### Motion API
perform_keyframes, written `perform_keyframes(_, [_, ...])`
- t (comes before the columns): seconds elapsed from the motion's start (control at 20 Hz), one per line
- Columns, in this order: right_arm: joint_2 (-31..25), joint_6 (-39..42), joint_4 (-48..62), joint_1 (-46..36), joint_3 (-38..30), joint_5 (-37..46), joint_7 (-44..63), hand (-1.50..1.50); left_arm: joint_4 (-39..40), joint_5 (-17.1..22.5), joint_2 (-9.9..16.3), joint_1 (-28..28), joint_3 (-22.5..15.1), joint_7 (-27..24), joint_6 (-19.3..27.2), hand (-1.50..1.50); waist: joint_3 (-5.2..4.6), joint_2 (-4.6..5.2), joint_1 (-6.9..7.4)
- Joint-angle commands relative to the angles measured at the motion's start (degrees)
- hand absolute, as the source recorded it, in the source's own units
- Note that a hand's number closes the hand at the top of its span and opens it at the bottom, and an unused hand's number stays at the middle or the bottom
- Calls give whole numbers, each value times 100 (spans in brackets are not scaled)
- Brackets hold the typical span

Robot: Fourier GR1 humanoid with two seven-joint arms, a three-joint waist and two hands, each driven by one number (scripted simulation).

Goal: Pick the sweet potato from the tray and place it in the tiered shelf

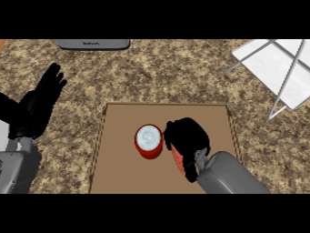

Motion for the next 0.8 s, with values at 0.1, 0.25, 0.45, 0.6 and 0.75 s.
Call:
perform_keyframes(0.1, [155, -537, 215, 81, -218, 375, -601, 150, -12, -173, -195, -108, 1, 102, 89, 0, 15, 36, 0])
perform_keyframes(0.25, [302, -765, -808, 1081, 272, 574, 57, 150, -92, 40, -40, -11, 167, 157, -127, 0, 14, 21, -40])
perform_keyframes(0.45, [682, -1168, -1381, 1754, 864, 939, 812, 150, 67, -192, -158, -216, 75, 147, 94, 0, 15, 27, -70])
perform_keyframes(0.6, [472, -1158, -2355, 2103, 780, 863, 736, 150, -96, -46, -30, -337, 178, 444, -24, 0, 16, 20, -70])
perform_keyframes(0.75, [696, -1833, -3184, 2273, 757, 251, 867, 150, -200, -160, -88, 3, 110, 208, 36, 0, 22, 2, -91])
